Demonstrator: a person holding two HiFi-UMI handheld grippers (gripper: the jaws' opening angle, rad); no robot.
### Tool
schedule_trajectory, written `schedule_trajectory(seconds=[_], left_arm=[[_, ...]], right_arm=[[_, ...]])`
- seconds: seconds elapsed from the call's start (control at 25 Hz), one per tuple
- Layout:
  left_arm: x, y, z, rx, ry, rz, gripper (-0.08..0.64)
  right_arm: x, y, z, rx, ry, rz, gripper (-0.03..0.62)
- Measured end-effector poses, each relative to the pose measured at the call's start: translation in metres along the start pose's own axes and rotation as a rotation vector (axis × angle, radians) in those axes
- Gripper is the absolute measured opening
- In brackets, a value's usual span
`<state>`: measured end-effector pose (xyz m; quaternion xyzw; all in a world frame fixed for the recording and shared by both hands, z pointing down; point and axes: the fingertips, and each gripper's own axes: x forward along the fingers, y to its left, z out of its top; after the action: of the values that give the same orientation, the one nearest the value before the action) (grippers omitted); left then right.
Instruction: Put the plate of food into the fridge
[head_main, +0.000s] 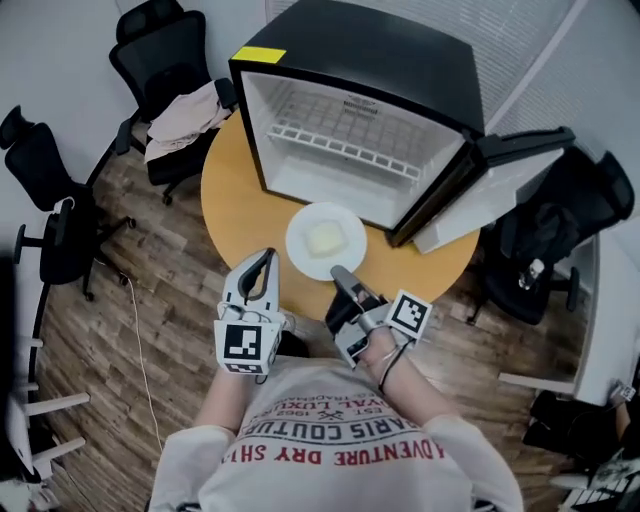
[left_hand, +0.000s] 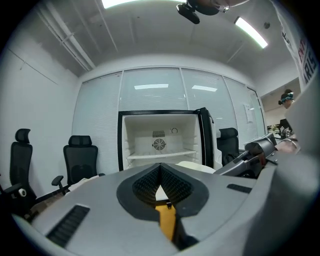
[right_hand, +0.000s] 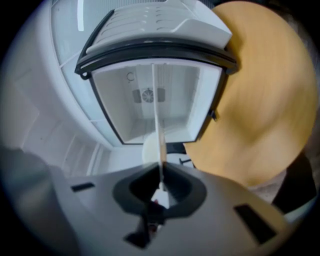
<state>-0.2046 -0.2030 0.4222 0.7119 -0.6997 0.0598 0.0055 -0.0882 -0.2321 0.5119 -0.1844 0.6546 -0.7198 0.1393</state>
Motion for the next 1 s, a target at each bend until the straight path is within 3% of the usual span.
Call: schedule_trajectory(seconds=[0.24,0.52,1.0], left_arm=[[0.047,0.044,0.007,0.006,-0.006,-0.127,0.026],[0.098,0.065,0.004,0.005,-0.005,-0.272,0.026],[0.142,0.067,0.005,-0.006,-0.026,-0.386,0.026]], right_arm=[[0.045,0.009,0.017,0.012,-0.138,0.002,0.040],[0.078,0.016,0.042,-0.005,-0.296,0.006,0.040],[0.096,0.036,0.079,-0.026,-0.432,0.018,0.039]])
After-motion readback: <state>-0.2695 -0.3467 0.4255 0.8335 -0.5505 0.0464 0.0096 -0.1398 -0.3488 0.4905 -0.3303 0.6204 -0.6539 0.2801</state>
